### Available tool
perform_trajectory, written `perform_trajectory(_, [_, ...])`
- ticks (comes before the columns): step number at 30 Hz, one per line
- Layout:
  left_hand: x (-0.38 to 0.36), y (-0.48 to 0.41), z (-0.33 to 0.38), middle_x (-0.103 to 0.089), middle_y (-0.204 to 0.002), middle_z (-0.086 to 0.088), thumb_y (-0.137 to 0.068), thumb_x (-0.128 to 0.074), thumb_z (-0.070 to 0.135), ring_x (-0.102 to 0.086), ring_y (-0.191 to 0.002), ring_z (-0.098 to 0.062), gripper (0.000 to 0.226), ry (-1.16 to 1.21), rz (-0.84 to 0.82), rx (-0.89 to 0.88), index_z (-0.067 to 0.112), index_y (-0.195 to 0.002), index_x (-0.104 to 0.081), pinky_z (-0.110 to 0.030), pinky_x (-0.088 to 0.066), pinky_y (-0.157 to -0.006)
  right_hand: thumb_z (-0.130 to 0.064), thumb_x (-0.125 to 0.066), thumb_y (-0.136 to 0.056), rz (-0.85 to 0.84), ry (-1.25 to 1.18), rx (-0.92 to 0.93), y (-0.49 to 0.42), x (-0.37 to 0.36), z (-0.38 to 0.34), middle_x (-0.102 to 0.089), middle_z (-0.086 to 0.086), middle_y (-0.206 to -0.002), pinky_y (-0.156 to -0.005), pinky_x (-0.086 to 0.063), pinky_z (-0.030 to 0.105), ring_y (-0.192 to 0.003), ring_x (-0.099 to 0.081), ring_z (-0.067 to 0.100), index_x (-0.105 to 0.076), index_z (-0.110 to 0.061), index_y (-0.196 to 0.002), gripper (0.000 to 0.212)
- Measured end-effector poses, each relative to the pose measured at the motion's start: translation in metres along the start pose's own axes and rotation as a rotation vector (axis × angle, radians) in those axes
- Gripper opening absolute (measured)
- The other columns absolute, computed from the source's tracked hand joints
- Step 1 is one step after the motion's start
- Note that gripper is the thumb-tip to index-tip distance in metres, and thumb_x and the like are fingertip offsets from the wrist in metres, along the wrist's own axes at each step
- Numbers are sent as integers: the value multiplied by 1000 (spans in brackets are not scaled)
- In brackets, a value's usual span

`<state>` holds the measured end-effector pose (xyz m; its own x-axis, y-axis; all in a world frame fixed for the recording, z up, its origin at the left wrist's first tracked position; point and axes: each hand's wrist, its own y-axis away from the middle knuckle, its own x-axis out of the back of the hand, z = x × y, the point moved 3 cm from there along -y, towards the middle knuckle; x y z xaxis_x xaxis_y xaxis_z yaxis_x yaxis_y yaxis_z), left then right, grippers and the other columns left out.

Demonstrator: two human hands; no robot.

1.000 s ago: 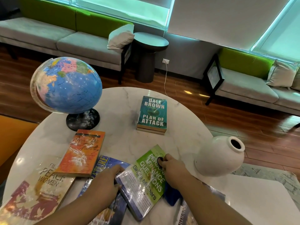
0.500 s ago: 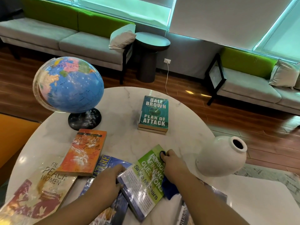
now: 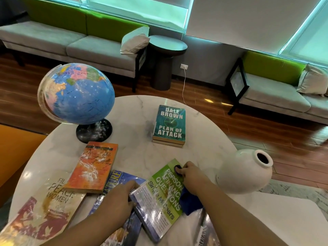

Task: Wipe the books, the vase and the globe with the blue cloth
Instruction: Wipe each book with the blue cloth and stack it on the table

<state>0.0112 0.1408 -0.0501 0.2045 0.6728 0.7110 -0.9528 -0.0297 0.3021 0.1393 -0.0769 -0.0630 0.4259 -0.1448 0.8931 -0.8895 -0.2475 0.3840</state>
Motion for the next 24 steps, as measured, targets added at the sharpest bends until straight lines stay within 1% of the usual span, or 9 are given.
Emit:
perform_trajectory(4, [-1, -2, 0, -66, -100, 8, -82, -67, 16, -61, -90, -11, 29, -2, 5, 9, 35, -102, -57, -32, -50, -80, -22, -48, -97, -98, -28, -52, 1, -7, -8, -47, 5, -121, -81, -45, 30, -99, -55, 27, -43, -25, -131, 34])
perform_trajectory(6, [-1, -1, 0, -66, -99, 8, -82, -66, 16, -61, -89, -11, 28, -4, 0, 7, 34, -102, -57, -32, -50, -79, -29, -53, -96, -109, -182, 16, 10, -9, -14, -56, 6, -98, -68, -43, 26, -80, -56, 19, -52, -14, -108, 19])
perform_trajectory(8, [-2, 0, 0, -66, -98, 8, -82, -66, 16, -61, -88, -11, 27, 0, 5, 7, 33, -102, -58, -31, -50, -78, -33, -65, -89, -31, -125, 37, 9, -6, -6, -58, 7, -80, -60, -47, 30, -68, -55, 18, -47, -13, -88, 27])
perform_trajectory(10, [-2, 0, 0, -66, -96, 8, -82, -64, 14, -61, -86, -11, 26, 7, 19, 16, 32, -100, -59, -31, -50, -77, -36, -65, -88, -42, -187, -74, 12, 0, -6, -61, 10, -94, -74, -52, 42, -79, -60, 25, -49, -19, -94, 24])
perform_trajectory(13, [-1, -1, -1, -66, -95, 7, -83, -64, 13, -61, -85, -11, 26, 9, 22, 19, 32, -99, -58, -31, -50, -77, -19, -51, -95, -85, -93, -22, 9, -13, -11, -48, 10, -122, -85, -45, 38, -101, -55, 30, -49, -27, -128, 35])
perform_trajectory(15, [-1, 0, -1, -66, -97, 7, -83, -65, 14, -61, -87, -11, 26, 14, 18, 13, 33, -99, -58, -31, -49, -77, -26, -58, -94, -95, -312, 18, 17, -15, -16, -58, 11, -99, -73, -49, 33, -81, -58, 22, -55, -15, -106, 16])
perform_trajectory(17, [-1, 0, -1, -65, -99, 8, -83, -66, 16, -60, -89, -11, 26, 9, 14, 6, 34, -100, -57, -30, -49, -79, -29, -64, -91, -38, -339, 2, 16, -8, -11, -58, 7, -78, -52, -46, 23, -60, -55, 14, -47, -10, -88, 26])
perform_trajectory(22, [-1, 0, -2, -65, -98, 7, -83, -66, 15, -60, -88, -10, 27, 4, 14, 5, 34, -101, -57, -29, -49, -78, -28, -53, -96, -42, -277, -74, 16, -13, -1, -58, 2, -100, -64, -43, 26, -81, -58, 20, -53, -17, -112, 20])
perform_trajectory(24, [-2, 0, -2, -64, -98, 6, -84, -65, 15, -60, -87, -9, 26, 7, 9, 4, 33, -102, -57, -29, -49, -78, -34, -59, -93, -96, -502, -83, 26, -23, -3, -61, 4, -84, -57, -45, 23, -70, -60, 16, -50, -14, -92, 22])
